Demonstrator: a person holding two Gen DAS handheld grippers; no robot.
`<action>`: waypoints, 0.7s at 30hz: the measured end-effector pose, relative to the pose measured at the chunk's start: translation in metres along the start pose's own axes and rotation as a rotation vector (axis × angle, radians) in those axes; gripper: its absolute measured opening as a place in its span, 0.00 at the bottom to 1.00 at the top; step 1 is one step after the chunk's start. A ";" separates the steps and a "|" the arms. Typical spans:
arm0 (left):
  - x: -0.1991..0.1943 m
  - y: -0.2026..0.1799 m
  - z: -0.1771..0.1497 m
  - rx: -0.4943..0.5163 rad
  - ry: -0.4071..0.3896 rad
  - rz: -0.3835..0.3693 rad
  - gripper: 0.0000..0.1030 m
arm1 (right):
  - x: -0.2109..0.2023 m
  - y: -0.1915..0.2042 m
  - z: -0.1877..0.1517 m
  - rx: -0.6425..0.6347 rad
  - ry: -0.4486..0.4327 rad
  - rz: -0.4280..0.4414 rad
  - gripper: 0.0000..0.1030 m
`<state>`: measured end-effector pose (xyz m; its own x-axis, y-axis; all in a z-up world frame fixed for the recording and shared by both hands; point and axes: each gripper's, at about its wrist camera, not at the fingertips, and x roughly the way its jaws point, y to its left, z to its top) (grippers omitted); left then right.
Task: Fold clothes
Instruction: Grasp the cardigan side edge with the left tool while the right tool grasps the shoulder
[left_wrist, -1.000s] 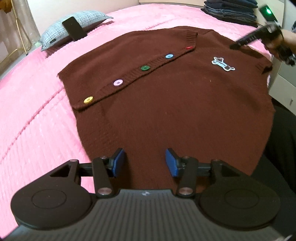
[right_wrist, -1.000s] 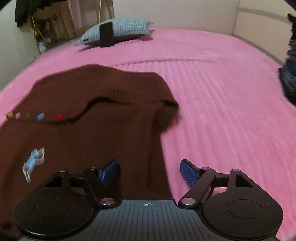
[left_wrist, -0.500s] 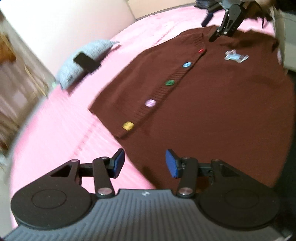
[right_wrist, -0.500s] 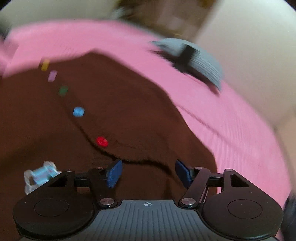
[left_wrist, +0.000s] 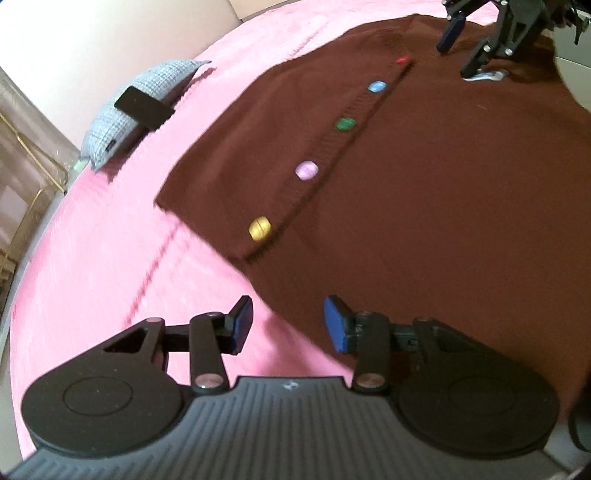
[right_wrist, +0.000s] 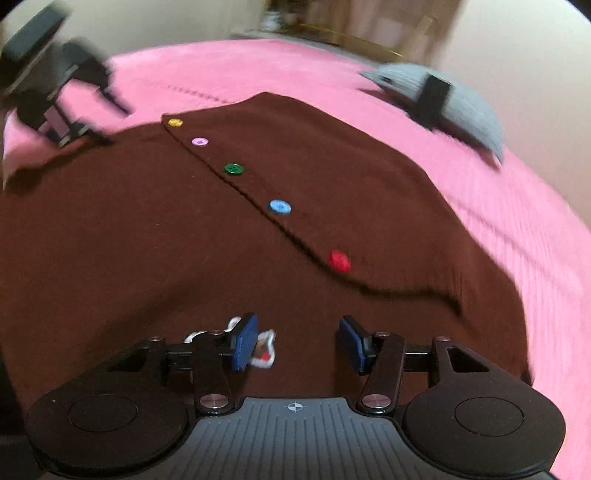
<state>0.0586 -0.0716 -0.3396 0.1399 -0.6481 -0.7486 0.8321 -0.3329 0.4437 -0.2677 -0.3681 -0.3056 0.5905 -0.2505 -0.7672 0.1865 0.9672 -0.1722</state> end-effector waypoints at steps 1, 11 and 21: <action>-0.010 -0.006 -0.007 0.001 0.003 -0.004 0.36 | -0.003 0.001 -0.002 0.033 0.011 0.008 0.52; -0.093 -0.101 -0.047 0.242 -0.087 -0.098 0.41 | -0.066 0.110 -0.011 -0.096 -0.069 0.155 0.52; -0.077 -0.115 -0.042 0.319 -0.061 -0.175 0.30 | -0.033 0.171 -0.023 -0.335 0.022 0.079 0.52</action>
<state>-0.0260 0.0455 -0.3533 -0.0299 -0.5988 -0.8003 0.6297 -0.6331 0.4502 -0.2736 -0.1930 -0.3237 0.5751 -0.1767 -0.7988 -0.1292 0.9445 -0.3020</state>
